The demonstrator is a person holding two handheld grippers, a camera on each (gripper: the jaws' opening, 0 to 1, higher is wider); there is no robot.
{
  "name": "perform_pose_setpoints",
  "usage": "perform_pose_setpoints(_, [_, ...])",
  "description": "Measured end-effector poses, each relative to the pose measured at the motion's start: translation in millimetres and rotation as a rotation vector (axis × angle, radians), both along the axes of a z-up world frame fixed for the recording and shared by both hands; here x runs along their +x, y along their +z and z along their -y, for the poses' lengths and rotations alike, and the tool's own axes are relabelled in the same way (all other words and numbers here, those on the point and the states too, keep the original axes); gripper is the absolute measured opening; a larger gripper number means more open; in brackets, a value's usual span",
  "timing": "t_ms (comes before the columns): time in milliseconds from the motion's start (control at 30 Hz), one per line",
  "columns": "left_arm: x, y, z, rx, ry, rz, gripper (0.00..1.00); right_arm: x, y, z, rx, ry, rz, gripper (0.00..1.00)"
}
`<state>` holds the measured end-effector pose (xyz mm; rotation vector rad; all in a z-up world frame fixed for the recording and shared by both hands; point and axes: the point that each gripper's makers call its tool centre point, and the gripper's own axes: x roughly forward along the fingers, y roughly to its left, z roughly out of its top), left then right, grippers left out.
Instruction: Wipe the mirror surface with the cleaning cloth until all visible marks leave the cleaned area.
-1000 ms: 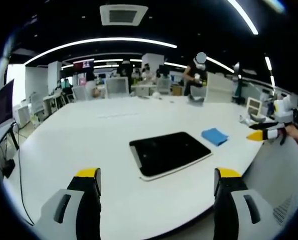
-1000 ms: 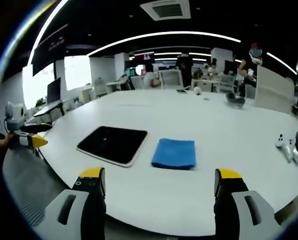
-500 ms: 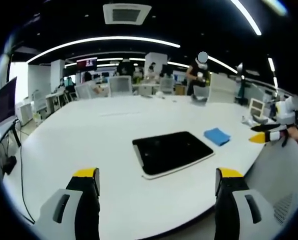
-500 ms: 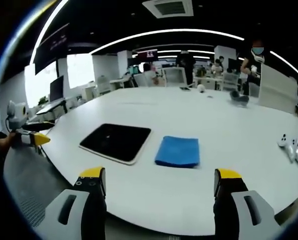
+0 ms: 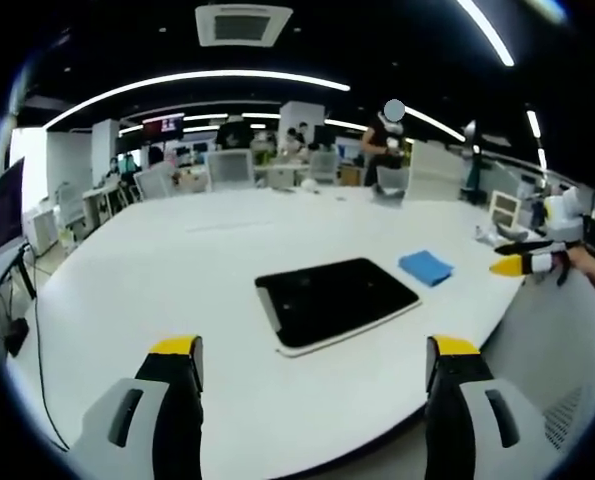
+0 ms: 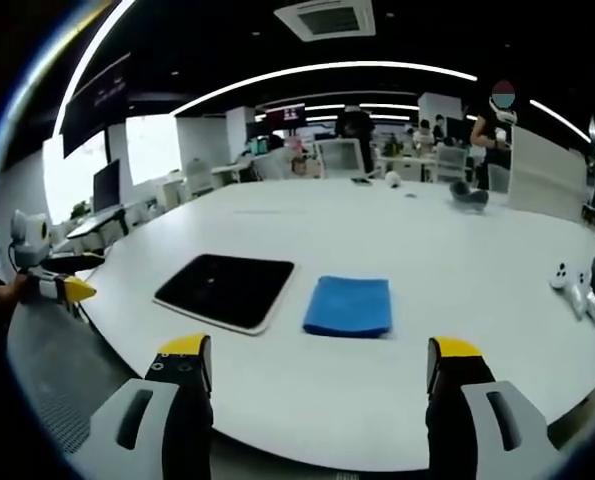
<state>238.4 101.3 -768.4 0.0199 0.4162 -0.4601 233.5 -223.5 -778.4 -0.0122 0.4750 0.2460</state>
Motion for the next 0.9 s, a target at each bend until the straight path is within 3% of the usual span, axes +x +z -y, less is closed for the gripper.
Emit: perform_pose_setpoints(900, [-1.2,-0.7,0,0.000,-0.006,-0.002,0.88,9,10.6,-1,-0.010,0.037,0.033,0.88])
